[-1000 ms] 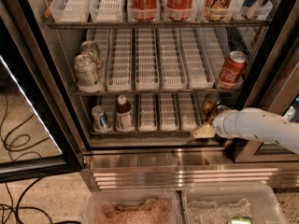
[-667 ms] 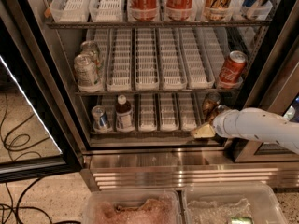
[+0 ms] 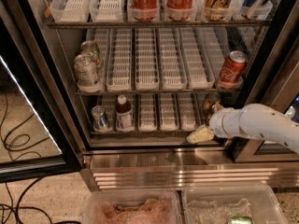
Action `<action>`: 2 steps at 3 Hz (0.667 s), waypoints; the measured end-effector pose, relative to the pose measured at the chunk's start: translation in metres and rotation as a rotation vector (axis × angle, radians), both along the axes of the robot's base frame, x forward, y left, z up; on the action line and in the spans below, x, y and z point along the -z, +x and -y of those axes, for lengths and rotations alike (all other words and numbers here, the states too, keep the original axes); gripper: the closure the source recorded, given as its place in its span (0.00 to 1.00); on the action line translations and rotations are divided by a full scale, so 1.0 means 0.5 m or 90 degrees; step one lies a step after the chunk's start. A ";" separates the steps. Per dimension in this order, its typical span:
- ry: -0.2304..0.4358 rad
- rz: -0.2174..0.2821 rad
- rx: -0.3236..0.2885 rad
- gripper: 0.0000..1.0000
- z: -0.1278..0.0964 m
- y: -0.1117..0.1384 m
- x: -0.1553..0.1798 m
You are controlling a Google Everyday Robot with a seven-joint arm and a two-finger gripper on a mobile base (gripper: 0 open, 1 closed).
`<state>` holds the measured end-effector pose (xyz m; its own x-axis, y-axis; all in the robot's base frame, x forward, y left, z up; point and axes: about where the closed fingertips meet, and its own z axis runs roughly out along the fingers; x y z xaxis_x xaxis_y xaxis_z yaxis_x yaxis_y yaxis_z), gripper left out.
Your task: Pick orange can from bottom shelf of fridge
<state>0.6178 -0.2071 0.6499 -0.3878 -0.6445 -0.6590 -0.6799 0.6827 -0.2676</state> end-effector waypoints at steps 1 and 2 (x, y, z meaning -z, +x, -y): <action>0.009 -0.007 0.013 0.00 0.000 0.001 0.007; 0.052 -0.022 0.087 0.00 0.019 0.010 0.019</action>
Offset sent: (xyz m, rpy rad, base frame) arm 0.0118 -0.0300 -0.0145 0.2036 0.0689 -0.3411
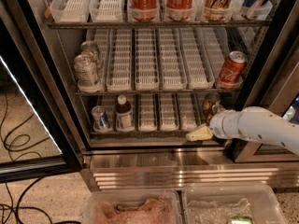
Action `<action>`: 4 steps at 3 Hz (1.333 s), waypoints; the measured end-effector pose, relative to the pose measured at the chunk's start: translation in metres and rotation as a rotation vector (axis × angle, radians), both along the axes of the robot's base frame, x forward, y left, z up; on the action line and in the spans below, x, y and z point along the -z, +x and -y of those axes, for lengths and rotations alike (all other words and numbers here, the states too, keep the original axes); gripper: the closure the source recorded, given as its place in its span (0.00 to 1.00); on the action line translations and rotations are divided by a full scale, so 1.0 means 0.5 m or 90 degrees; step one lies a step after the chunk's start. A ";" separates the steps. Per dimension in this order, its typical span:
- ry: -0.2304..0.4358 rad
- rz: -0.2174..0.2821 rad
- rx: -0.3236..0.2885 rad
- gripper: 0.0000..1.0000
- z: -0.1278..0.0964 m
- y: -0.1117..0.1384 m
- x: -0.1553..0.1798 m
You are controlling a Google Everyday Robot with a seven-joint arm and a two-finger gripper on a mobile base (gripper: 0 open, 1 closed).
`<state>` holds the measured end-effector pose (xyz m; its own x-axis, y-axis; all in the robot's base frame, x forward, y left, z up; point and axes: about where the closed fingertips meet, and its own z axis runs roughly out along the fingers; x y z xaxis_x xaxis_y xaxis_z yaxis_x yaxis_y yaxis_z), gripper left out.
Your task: Pick orange can from bottom shelf of fridge
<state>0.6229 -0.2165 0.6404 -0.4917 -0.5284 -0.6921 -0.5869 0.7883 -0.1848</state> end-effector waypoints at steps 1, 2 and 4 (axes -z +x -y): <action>0.011 0.018 0.038 0.00 0.011 0.009 -0.018; 0.012 0.022 0.041 0.00 0.012 0.011 -0.021; 0.038 0.025 0.109 0.00 0.050 0.017 -0.002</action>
Offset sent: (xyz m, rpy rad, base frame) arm 0.0040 -0.0049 0.0078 0.0169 -0.0242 -0.0535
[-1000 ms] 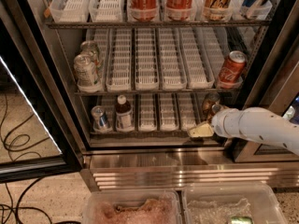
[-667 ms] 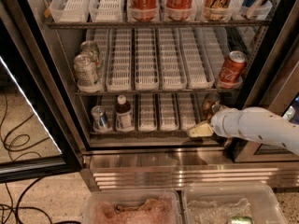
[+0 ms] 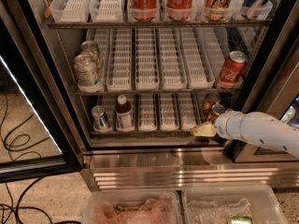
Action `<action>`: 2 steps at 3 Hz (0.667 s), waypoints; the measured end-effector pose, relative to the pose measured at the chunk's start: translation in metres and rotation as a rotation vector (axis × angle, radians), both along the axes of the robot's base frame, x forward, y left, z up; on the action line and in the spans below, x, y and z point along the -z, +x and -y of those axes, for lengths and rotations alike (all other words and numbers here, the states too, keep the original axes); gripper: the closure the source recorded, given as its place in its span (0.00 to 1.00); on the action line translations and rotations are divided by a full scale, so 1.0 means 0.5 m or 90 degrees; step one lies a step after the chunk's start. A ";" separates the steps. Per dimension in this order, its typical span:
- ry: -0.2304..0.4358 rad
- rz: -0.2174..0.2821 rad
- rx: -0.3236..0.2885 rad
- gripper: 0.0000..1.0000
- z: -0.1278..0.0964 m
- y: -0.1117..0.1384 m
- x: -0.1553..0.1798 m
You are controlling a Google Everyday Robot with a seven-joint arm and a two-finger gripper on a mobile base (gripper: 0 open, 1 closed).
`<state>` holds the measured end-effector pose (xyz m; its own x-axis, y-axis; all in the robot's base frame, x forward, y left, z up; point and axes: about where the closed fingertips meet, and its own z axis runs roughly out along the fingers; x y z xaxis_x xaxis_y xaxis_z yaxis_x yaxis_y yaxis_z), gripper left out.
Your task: Pick orange can from bottom shelf of fridge
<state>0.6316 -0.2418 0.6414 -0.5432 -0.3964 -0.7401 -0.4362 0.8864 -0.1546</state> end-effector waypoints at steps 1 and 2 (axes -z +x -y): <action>0.000 0.000 0.000 0.00 0.000 0.000 0.000; -0.010 -0.004 -0.001 0.00 0.000 0.006 0.009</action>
Offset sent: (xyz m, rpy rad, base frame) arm 0.0058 -0.0034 -0.0094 -0.0363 0.0129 -0.0007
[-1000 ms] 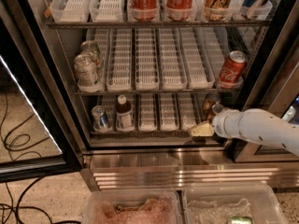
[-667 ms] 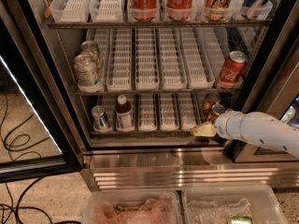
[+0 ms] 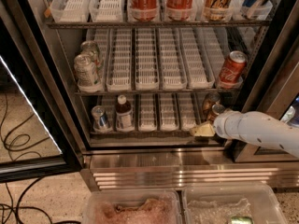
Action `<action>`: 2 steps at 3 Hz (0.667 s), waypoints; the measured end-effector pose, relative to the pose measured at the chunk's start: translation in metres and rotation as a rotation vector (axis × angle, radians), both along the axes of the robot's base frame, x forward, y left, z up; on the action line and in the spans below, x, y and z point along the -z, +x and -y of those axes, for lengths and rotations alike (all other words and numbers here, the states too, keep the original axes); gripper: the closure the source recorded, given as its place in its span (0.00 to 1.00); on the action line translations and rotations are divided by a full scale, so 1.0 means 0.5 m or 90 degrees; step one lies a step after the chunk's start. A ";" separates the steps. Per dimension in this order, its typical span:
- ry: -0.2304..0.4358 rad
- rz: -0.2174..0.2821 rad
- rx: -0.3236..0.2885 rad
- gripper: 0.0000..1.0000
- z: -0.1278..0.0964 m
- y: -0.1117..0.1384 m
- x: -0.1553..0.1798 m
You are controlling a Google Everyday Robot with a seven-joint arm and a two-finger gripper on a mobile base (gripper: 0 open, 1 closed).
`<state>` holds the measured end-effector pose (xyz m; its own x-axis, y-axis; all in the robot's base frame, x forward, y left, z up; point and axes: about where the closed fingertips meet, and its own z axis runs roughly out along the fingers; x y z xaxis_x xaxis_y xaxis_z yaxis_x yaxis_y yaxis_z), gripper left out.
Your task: Pick orange can from bottom shelf of fridge
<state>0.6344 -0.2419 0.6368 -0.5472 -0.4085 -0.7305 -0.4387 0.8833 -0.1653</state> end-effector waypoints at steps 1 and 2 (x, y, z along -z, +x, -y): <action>-0.008 0.005 0.013 0.00 0.009 0.011 0.001; -0.007 0.001 0.032 0.00 0.014 0.018 0.011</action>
Offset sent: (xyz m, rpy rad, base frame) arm 0.0131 -0.0119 -0.0114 -0.0093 0.0060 -0.0938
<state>0.6435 -0.2489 0.6311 -0.5662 -0.3881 -0.7272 -0.3936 0.9024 -0.1751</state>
